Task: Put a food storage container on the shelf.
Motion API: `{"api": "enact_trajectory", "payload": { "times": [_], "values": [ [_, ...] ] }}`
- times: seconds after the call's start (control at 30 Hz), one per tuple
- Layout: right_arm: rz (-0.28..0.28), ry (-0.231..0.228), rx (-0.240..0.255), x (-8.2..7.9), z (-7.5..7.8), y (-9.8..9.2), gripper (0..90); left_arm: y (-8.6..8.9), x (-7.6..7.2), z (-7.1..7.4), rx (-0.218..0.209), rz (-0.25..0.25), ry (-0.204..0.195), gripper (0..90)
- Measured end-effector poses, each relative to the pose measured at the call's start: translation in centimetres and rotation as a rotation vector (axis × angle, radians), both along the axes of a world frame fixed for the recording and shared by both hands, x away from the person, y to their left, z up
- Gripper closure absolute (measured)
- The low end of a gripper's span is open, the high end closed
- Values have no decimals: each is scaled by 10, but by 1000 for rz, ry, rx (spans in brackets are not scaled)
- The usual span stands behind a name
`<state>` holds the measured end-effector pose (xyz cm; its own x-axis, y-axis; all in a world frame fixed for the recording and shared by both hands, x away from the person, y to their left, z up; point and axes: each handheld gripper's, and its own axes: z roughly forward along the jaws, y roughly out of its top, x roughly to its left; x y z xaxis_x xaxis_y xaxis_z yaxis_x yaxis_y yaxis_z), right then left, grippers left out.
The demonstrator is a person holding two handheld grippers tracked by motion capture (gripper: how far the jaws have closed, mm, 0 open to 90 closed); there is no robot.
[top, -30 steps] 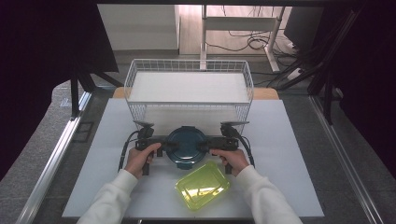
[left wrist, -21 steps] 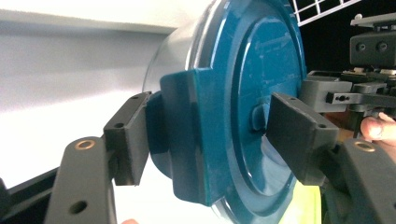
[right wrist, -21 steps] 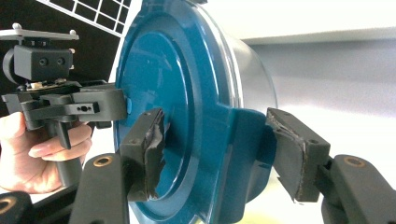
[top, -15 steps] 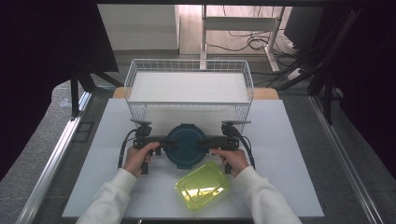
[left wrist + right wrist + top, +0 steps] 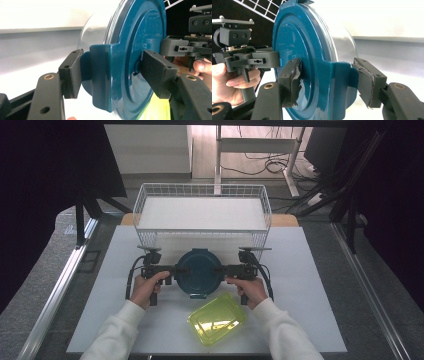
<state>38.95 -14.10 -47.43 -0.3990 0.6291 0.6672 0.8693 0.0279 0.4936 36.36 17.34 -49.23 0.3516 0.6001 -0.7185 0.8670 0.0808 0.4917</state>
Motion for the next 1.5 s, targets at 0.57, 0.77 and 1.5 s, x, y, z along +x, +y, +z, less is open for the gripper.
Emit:
{"api": "enact_trajectory", "payload": {
  "times": [0.57,0.77,1.5],
  "values": [
    [19,-76,5,-18,32,-4,419,-2,-16,33,7,-19,-68,363],
    [20,-83,16,-27,39,-4,420,-2,-25,42,11,-16,-75,363],
    [30,-124,8,-49,60,-5,423,-2,-46,59,-1,-10,-92,363]
  ]
}}
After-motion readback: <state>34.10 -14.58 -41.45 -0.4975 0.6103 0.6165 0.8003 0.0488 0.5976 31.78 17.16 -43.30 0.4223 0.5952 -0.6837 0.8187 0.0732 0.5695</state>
